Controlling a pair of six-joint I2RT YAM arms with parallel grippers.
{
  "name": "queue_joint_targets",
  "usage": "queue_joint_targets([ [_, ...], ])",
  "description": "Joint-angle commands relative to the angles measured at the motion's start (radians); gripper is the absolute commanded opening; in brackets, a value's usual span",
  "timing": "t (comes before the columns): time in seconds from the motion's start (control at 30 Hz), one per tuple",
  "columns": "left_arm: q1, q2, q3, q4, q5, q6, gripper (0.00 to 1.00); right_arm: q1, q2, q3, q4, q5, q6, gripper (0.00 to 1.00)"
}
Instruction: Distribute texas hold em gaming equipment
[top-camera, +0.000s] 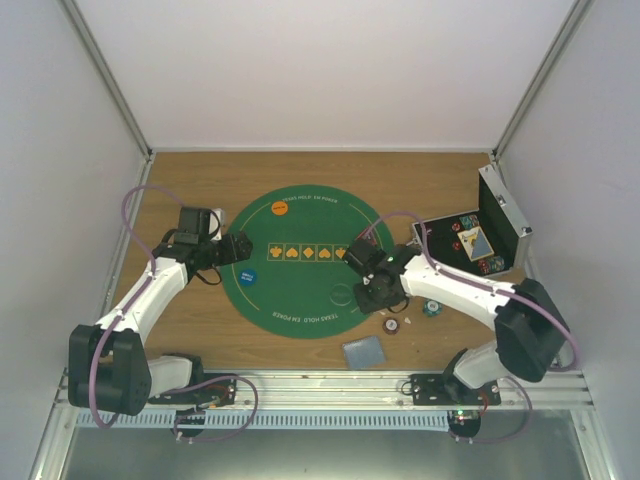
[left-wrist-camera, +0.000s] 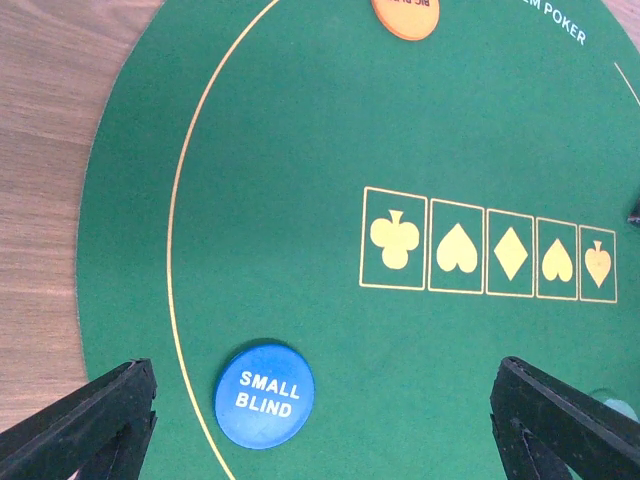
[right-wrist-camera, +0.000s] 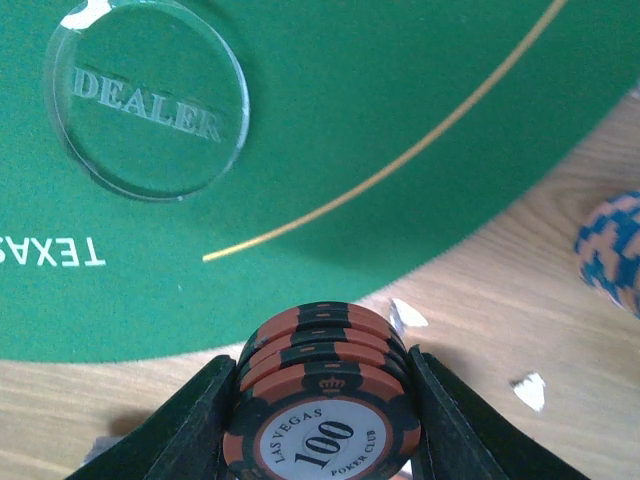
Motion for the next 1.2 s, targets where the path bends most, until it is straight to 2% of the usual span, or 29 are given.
queue_joint_targets([
  [0.0, 0.006, -0.024, -0.009, 0.019, -0.002, -0.004, 0.93, 0.009, 0.063, 0.005, 0.111, -0.025, -0.055, 0.41],
  [0.3, 0.005, -0.019, -0.007, 0.020, -0.004, -0.005, 0.93, 0.010, 0.175, 0.003, 0.192, -0.046, -0.113, 0.41],
  [1.0, 0.005, -0.035, -0.022, 0.019, -0.011, -0.012, 0.93, 0.016, 0.220, -0.026, 0.239, -0.067, -0.148, 0.43],
  [1.17, 0.005, -0.033, -0.022, 0.019, -0.010, -0.011, 0.93, 0.020, 0.228, -0.024, 0.237, -0.067, -0.144, 0.46],
])
